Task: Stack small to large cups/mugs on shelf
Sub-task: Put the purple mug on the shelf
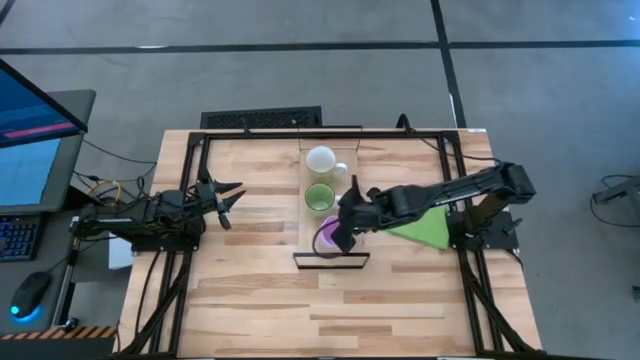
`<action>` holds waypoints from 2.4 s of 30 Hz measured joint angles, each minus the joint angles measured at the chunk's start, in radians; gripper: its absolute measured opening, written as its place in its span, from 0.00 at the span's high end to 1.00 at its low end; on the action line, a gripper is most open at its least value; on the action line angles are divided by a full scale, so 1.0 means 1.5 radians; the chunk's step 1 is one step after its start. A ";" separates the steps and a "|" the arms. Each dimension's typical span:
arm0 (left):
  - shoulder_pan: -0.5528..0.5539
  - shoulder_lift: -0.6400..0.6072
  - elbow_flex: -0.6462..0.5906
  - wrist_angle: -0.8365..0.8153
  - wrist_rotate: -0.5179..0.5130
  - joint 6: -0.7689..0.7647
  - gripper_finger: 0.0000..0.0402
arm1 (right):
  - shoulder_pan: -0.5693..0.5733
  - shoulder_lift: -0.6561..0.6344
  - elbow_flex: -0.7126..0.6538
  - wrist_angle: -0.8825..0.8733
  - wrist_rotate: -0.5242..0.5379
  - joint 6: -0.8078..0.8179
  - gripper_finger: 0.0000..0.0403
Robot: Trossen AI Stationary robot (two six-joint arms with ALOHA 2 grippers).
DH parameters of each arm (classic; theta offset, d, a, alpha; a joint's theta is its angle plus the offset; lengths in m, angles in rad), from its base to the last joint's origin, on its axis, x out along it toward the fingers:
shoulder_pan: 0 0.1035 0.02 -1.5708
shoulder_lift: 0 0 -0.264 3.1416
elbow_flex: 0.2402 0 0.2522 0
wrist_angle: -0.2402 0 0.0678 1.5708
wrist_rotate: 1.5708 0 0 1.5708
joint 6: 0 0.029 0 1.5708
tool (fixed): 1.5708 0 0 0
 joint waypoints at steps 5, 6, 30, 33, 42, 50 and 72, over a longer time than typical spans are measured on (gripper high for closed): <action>0.000 0.000 0.000 0.000 0.000 0.000 0.74 | 0.003 0.059 0.067 -0.038 -0.032 0.026 0.99; 0.000 0.000 0.000 0.000 0.000 0.000 0.74 | 0.005 0.069 0.076 -0.046 -0.034 0.031 0.99; 0.000 0.000 0.000 0.000 0.001 0.000 0.74 | 0.011 0.146 0.129 -0.040 -0.066 0.085 0.99; 0.000 0.000 0.000 0.000 0.001 0.000 0.74 | 0.011 0.146 0.129 -0.056 -0.066 0.086 0.99; 0.000 0.000 0.000 0.000 0.001 0.000 0.74 | 0.008 0.145 0.130 -0.070 -0.049 0.087 0.99; 0.000 0.000 0.000 0.000 0.001 0.000 0.74 | 0.007 0.145 0.130 -0.070 -0.047 0.097 0.96; 0.000 0.000 0.000 0.000 0.001 0.000 0.74 | 0.007 0.145 0.128 -0.070 -0.048 0.140 0.89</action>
